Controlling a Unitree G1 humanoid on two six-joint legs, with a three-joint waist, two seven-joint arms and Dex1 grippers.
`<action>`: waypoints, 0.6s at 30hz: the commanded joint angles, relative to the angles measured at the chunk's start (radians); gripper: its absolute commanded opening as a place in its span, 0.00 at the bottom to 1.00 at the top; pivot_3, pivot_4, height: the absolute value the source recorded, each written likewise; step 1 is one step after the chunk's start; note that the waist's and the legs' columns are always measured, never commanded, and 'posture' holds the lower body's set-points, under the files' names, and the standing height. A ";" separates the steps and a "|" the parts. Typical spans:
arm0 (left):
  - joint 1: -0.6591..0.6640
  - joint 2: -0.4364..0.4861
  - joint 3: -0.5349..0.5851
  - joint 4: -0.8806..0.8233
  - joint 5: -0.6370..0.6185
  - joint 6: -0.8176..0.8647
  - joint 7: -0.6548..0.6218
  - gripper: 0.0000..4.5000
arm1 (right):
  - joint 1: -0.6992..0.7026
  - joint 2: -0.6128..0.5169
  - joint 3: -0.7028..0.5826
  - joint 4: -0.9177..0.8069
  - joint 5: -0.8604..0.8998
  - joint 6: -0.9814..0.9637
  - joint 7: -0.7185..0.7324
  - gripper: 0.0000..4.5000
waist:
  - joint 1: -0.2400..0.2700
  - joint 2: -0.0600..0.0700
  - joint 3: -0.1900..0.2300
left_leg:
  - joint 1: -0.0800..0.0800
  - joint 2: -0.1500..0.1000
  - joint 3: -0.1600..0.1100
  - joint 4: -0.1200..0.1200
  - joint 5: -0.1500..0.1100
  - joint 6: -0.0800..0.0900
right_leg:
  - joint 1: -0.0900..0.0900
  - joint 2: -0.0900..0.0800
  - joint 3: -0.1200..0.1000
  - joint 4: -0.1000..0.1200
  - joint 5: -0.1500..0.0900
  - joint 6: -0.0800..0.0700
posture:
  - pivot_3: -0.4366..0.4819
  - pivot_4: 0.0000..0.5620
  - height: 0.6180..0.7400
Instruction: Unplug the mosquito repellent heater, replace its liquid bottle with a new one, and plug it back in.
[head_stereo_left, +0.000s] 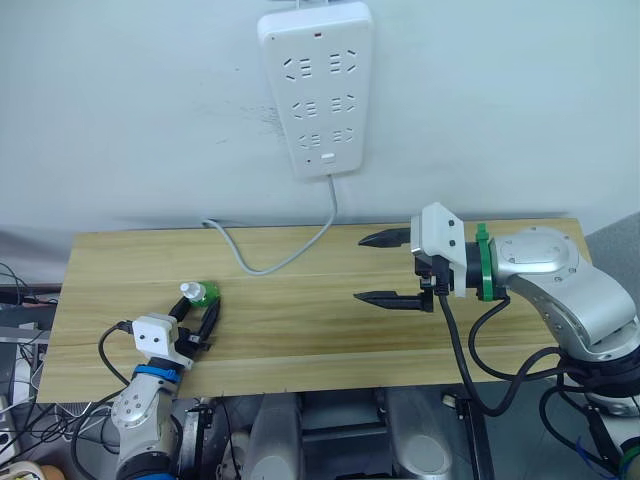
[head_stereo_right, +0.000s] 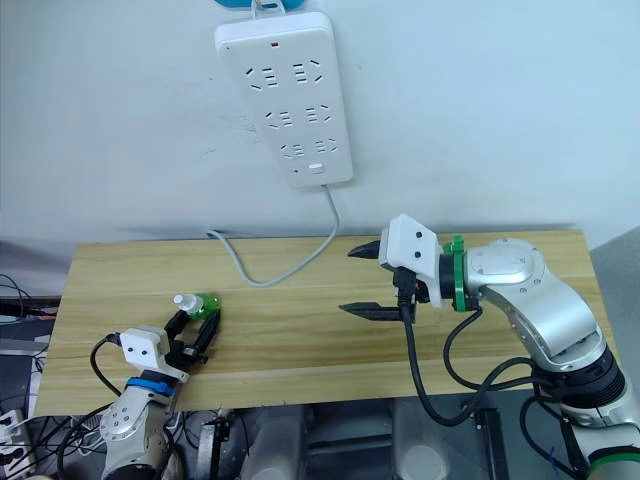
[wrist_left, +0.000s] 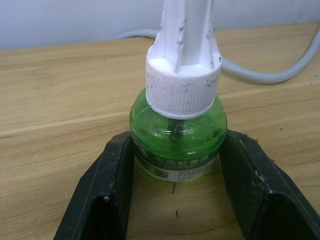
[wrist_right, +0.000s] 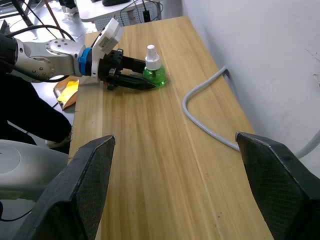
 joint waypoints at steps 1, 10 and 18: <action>0.016 0.004 0.005 0.011 0.006 -0.043 0.013 0.49 | 0.006 -0.009 -0.027 -0.050 0.014 -0.003 -0.006 0.89 | 0.000 0.000 0.000 | 0.000 0.000 0.000 0.000 0.000 0.000 | 0.000 0.000 0.000 0.000 0.000 0.000 | 0.28 0.88 0.92; 0.027 0.019 -0.009 -0.064 -0.010 -0.022 0.000 0.49 | 0.007 0.003 -0.015 -0.037 0.008 -0.020 -0.014 0.89 | 0.000 0.000 0.000 | 0.000 0.000 0.000 0.000 0.000 0.000 | 0.000 0.000 0.000 0.000 0.000 0.000 | 0.30 0.86 0.92; 0.095 0.066 -0.065 -0.306 -0.063 0.124 -0.092 0.49 | 0.008 0.035 0.001 -0.023 -0.012 -0.047 -0.030 0.89 | 0.001 0.000 0.000 | 0.000 0.000 0.000 -0.001 0.000 0.000 | 0.000 0.000 0.000 -0.001 0.000 0.000 | 0.31 0.81 0.92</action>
